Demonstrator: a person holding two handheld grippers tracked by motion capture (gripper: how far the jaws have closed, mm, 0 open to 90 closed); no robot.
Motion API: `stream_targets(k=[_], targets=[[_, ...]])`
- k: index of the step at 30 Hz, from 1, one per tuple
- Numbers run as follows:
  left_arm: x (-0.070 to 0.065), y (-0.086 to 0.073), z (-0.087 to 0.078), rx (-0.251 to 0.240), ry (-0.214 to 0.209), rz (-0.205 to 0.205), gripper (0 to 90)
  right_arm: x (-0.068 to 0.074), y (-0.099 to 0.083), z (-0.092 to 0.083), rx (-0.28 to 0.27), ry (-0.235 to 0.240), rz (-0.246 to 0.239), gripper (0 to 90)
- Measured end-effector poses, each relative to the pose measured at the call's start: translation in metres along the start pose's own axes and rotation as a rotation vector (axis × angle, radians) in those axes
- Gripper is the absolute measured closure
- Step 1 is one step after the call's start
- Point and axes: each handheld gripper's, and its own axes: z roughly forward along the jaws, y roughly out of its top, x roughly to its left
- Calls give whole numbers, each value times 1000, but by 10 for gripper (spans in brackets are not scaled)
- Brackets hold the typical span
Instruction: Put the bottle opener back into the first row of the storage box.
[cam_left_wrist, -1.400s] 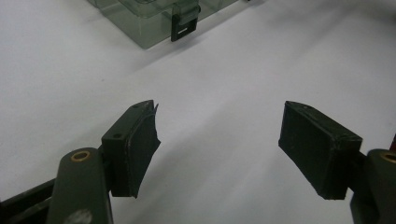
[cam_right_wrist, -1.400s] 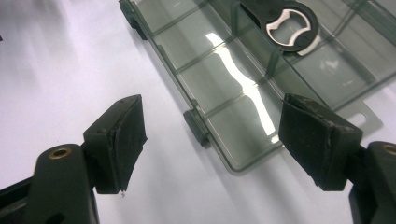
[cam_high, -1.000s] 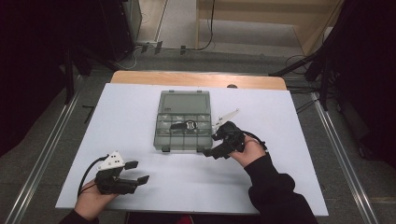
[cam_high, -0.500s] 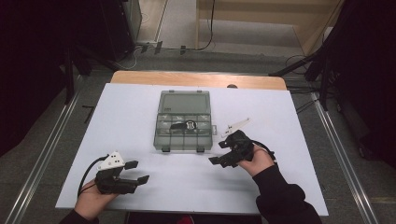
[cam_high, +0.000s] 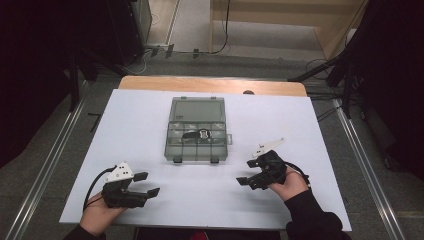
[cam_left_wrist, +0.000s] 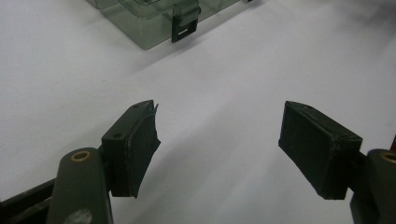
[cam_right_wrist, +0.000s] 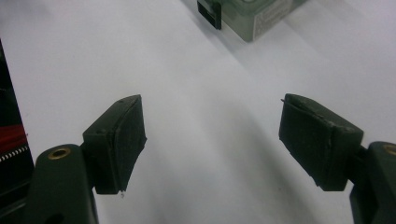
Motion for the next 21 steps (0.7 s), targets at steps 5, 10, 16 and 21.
stream_targets(k=[5, 10, 16, 21], targets=[[0, 0, 0, 0, 2, -1, 273, -1, -12, -5, -12, -10, 2, 234], [1, 0, 0, 1, 2, -1, 273, -2, -20, -9, -23, -11, 20, 234], [1, 0, -1, 0, 1, 0, 273, -4, -33, -14, -30, -15, 21, 230], [1, 0, -1, -1, 4, 1, 273, -5, -42, -19, -26, -19, 25, 227]])
